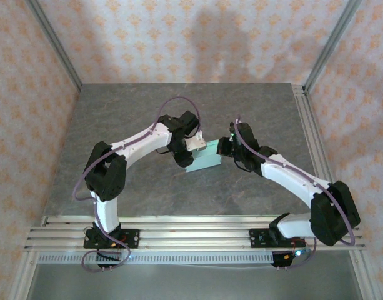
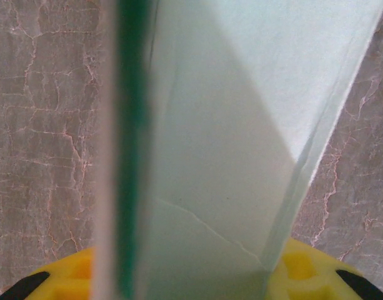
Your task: Fold the paper box
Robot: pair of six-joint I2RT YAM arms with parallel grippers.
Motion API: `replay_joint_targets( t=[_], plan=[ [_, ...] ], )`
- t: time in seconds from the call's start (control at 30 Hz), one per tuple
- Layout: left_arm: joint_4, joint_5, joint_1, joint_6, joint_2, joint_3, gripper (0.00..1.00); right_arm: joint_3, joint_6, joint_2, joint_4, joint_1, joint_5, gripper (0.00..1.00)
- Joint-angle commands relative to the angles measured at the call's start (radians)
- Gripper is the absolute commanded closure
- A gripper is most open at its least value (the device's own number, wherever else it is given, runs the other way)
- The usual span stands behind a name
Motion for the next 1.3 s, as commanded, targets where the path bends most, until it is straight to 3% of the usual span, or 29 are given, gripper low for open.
replay_joint_targets(
  t=[0.0,0.23,0.47,0.97,1.27],
  plan=[
    [-0.021,-0.047,0.002,-0.012,0.018,0.015,0.65,-0.013,-0.04,-0.02,0.017,0.007,0.02,1.0],
    [-0.021,-0.048,0.002,-0.007,0.018,0.009,0.65,-0.025,-0.259,-0.004,0.003,0.007,0.001,1.0],
    [-0.022,-0.041,0.002,-0.014,0.041,0.01,0.62,-0.045,-0.245,0.014,0.05,0.008,-0.026,1.0],
    [0.026,0.016,0.001,-0.065,-0.062,-0.028,0.39,-0.078,-0.296,0.023,0.095,0.006,0.024,1.0],
    [0.115,0.033,0.002,-0.151,-0.158,-0.085,0.16,-0.079,-0.313,0.014,0.1,0.007,0.017,1.0]
  ],
)
